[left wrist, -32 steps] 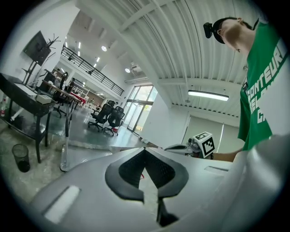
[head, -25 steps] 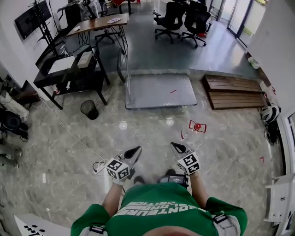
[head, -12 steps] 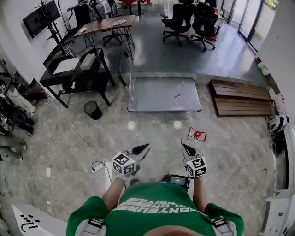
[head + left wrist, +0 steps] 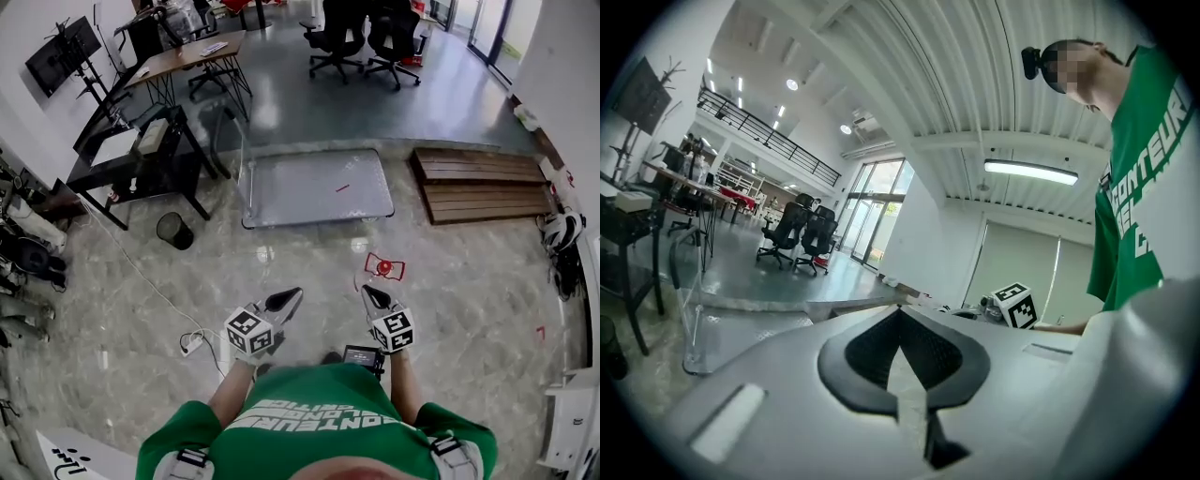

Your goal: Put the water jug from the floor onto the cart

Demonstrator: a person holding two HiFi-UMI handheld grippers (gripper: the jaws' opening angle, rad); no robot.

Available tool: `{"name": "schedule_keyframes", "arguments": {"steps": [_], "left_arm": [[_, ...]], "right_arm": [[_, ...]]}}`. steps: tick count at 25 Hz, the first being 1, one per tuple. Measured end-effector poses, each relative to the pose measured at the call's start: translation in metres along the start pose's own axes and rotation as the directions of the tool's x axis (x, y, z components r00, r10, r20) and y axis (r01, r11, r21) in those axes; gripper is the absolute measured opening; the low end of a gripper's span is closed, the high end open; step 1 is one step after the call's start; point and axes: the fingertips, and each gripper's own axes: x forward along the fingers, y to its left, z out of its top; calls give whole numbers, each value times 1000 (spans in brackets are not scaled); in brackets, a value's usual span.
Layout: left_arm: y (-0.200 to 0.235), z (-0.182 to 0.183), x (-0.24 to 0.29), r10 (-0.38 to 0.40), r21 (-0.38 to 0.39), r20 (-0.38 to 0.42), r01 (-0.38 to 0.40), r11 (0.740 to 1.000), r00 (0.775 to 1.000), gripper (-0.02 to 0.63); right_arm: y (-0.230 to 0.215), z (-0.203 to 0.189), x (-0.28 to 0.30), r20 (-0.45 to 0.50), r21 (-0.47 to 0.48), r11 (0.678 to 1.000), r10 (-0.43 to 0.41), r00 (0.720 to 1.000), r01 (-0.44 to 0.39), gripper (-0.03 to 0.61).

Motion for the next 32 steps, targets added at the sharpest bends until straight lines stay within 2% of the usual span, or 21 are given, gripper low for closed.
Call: {"name": "schedule_keyframes", "arguments": {"steps": [9, 15, 22, 29, 32], "left_arm": [[-24, -8, 47, -5, -4, -3, 5, 1000, 1000, 14], [-36, -9, 60, -8, -4, -9, 8, 1000, 1000, 14], [-28, -10, 63, 11, -15, -18, -11, 1000, 1000, 14], [-10, -2, 73, -17, -28, -7, 17, 999, 1000, 14], [-7, 3, 80, -29, -38, 15, 30, 999, 999, 14]], "right_arm": [[-46, -11, -23, 0, 1, 1000, -5, 1000, 5, -8], [-61, -25, -30, -11, 24, 1000, 3, 1000, -2, -8], [-61, -25, -19, -14, 24, 999, 25, 1000, -24, -8], [-63, -6, -2, -18, -24, 1000, 15, 1000, -15, -8], [-67, -2, 0, -16, -10, 1000, 26, 1000, -26, -8]]}}
